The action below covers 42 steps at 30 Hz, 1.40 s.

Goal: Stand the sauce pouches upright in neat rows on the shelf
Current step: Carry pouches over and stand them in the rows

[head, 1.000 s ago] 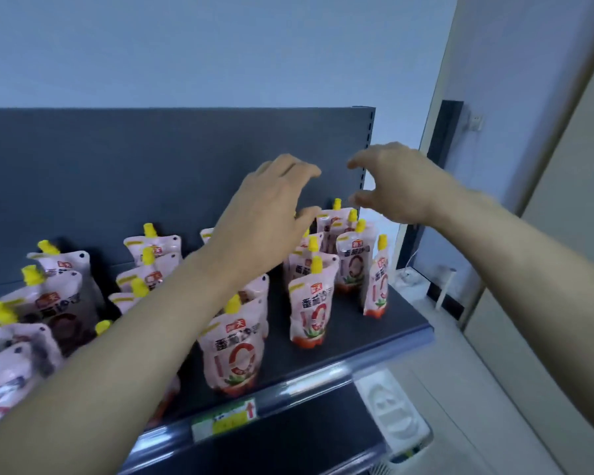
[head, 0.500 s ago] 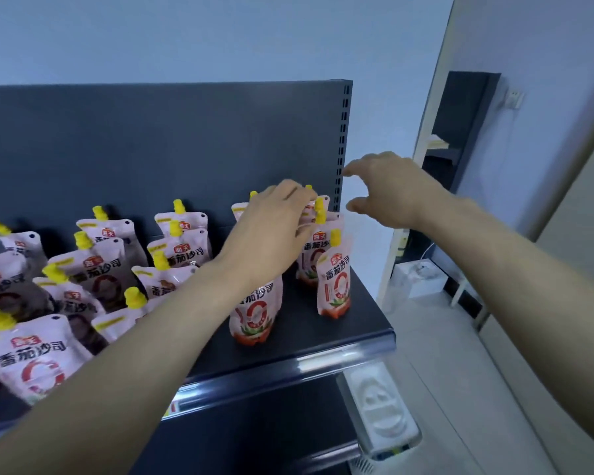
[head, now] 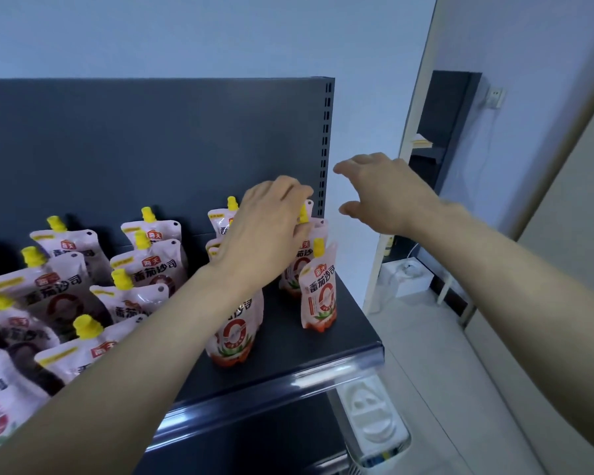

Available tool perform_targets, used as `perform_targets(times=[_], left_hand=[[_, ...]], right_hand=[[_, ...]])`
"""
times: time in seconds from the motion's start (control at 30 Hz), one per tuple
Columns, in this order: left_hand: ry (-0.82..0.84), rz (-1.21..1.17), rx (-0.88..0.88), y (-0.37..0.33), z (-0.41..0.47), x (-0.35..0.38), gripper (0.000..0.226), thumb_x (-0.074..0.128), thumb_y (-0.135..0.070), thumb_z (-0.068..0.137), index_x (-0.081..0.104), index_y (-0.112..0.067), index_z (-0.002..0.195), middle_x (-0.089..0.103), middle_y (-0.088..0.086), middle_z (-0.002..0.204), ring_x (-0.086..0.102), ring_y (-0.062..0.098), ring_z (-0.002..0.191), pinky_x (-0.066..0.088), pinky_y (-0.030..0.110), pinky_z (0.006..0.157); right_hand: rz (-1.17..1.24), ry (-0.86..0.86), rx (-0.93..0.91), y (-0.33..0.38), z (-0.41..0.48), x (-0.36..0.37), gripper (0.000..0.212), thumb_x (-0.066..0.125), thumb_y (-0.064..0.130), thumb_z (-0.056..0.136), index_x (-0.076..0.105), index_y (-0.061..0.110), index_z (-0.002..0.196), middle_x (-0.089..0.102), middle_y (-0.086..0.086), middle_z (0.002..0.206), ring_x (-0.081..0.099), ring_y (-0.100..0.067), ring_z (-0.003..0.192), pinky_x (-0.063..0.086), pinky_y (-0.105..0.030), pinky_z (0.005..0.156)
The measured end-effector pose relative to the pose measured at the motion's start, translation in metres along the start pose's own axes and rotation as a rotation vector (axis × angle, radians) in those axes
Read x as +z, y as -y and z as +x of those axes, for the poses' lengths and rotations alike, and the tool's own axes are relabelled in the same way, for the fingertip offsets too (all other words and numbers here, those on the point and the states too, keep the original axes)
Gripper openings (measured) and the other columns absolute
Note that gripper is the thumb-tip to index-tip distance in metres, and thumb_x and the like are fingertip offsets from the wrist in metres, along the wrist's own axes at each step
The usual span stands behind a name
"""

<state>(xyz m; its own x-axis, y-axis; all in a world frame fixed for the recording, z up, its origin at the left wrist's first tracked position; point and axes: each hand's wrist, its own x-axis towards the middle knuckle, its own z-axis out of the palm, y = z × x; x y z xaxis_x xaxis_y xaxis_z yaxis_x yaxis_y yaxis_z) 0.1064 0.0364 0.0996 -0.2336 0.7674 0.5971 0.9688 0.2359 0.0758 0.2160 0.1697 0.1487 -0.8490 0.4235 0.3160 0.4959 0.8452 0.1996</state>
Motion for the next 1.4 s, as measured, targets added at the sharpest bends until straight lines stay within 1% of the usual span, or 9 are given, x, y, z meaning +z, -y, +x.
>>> perform_targets(times=[0.27,0.43,0.63,0.83,0.93,1.03,1.13,1.27,1.4], left_hand=[[0.126,-0.043,-0.131,-0.010,-0.003,0.031,0.052,0.060,-0.029,0.086,0.045,-0.014,0.134,0.052,0.006,0.126,0.049,0.027,0.114,0.040,0.042,0.097],[0.221,-0.022,-0.242,-0.017,-0.007,0.062,0.065,0.061,-0.036,0.085,0.032,-0.017,0.140,0.044,0.003,0.136,0.041,0.024,0.122,0.032,0.035,0.102],[0.310,0.011,-0.336,-0.020,-0.011,0.090,0.058,0.062,-0.025,0.084,0.036,-0.015,0.135,0.049,0.009,0.132,0.048,0.029,0.117,0.041,0.039,0.097],[0.365,-0.335,-0.568,-0.021,-0.013,0.098,0.004,0.061,-0.009,0.084,0.058,-0.010,0.081,0.064,0.002,0.081,0.060,0.020,0.082,0.048,0.030,0.073],[0.318,-0.456,-0.641,-0.019,-0.012,0.093,0.047,0.063,-0.004,0.083,0.043,-0.027,0.047,0.049,-0.014,0.044,0.049,-0.004,0.050,0.035,0.009,0.053],[0.385,-0.513,-0.645,-0.017,-0.011,0.089,0.052,0.063,-0.002,0.082,0.035,-0.022,0.044,0.034,-0.009,0.040,0.039,0.001,0.041,0.031,0.010,0.048],[0.470,-0.624,-0.640,-0.015,-0.017,0.084,0.049,0.064,-0.001,0.082,0.051,-0.024,0.041,0.047,-0.017,0.038,0.048,-0.005,0.043,0.038,0.005,0.049],[0.507,-0.784,-0.648,-0.015,-0.024,0.078,0.014,0.066,-0.001,0.080,0.071,-0.014,0.078,0.068,-0.009,0.071,0.064,-0.002,0.064,0.051,0.014,0.062],[0.458,-0.826,-0.668,-0.012,-0.029,0.079,0.009,0.067,-0.002,0.080,0.069,-0.010,0.083,0.068,0.002,0.080,0.063,0.002,0.069,0.052,0.012,0.063]], right_hand=[[0.074,0.072,-0.158,-0.014,0.033,0.049,0.042,0.056,0.023,0.091,0.048,0.010,0.129,0.055,-0.011,0.129,0.050,-0.033,0.119,0.040,-0.041,0.093],[0.065,0.124,-0.291,-0.026,0.057,0.083,0.040,0.054,0.016,0.089,0.049,0.010,0.128,0.057,-0.012,0.123,0.052,-0.033,0.115,0.043,-0.039,0.090],[0.177,0.235,-0.447,-0.029,0.076,0.115,0.028,0.052,0.010,0.087,0.056,0.008,0.115,0.060,-0.014,0.102,0.059,-0.034,0.091,0.052,-0.038,0.075],[0.464,0.387,-0.465,-0.034,0.092,0.136,0.010,0.061,0.010,0.089,0.063,0.001,0.091,0.060,-0.015,0.087,0.054,-0.030,0.083,0.035,-0.024,0.059],[0.532,0.425,-0.442,-0.036,0.095,0.140,0.016,0.061,0.011,0.090,0.069,0.003,0.101,0.059,-0.006,0.081,0.052,-0.024,0.083,0.037,-0.023,0.062],[0.556,0.433,-0.405,-0.034,0.098,0.143,0.016,0.060,0.012,0.091,0.068,0.012,0.077,0.057,-0.001,0.075,0.050,-0.022,0.081,0.037,-0.023,0.065],[0.594,0.456,-0.351,-0.031,0.098,0.143,0.039,0.059,0.013,0.092,0.048,0.020,0.055,0.042,0.003,0.062,0.044,-0.021,0.075,0.032,-0.023,0.058],[0.678,0.492,-0.290,-0.025,0.094,0.146,0.023,0.054,0.017,0.096,0.068,0.000,0.101,0.054,-0.008,0.092,0.048,-0.020,0.090,0.037,-0.026,0.081],[0.672,0.476,-0.265,-0.023,0.088,0.140,0.029,0.051,0.019,0.097,0.067,0.001,0.114,0.056,-0.007,0.103,0.047,-0.018,0.096,0.034,-0.024,0.085]])
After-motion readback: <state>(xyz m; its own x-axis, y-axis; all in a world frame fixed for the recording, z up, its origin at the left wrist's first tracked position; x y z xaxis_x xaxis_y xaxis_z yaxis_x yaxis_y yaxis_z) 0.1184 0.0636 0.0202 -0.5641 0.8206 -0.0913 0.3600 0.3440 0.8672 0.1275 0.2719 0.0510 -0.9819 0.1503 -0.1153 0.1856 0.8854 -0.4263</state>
